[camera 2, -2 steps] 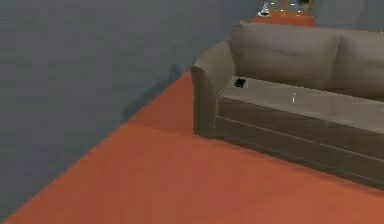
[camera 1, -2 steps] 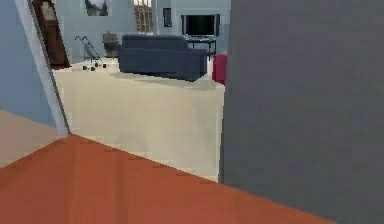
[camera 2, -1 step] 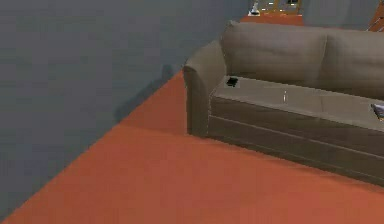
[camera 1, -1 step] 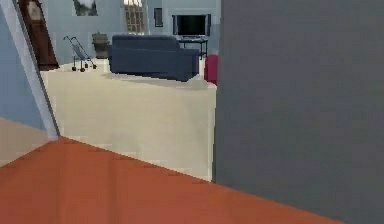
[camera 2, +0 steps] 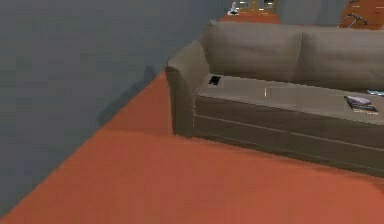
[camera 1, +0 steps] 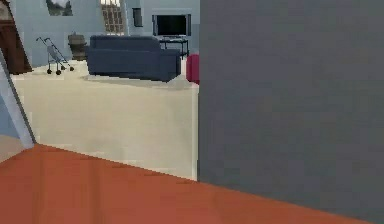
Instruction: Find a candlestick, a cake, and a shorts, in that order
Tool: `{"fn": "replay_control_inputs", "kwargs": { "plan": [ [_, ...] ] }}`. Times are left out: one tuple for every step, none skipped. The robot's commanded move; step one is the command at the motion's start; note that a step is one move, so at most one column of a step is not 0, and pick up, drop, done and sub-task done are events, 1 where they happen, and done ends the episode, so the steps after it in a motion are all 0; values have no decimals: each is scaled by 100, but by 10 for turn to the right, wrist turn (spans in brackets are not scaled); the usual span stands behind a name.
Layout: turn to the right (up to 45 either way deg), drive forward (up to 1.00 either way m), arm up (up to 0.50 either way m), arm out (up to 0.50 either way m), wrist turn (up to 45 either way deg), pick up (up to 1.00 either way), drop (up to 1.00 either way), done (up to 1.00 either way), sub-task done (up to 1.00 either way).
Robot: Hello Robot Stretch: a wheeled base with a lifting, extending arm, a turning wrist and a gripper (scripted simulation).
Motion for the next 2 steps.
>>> {"fn": "replay_control_inputs", "kwargs": {
  "plan": [
    [0, 45, 0, 0, 0, 0, 0, 0, 0],
    [-30, 0, 0, 0, 0, 0, 0, 0, 0]
  ]
}}
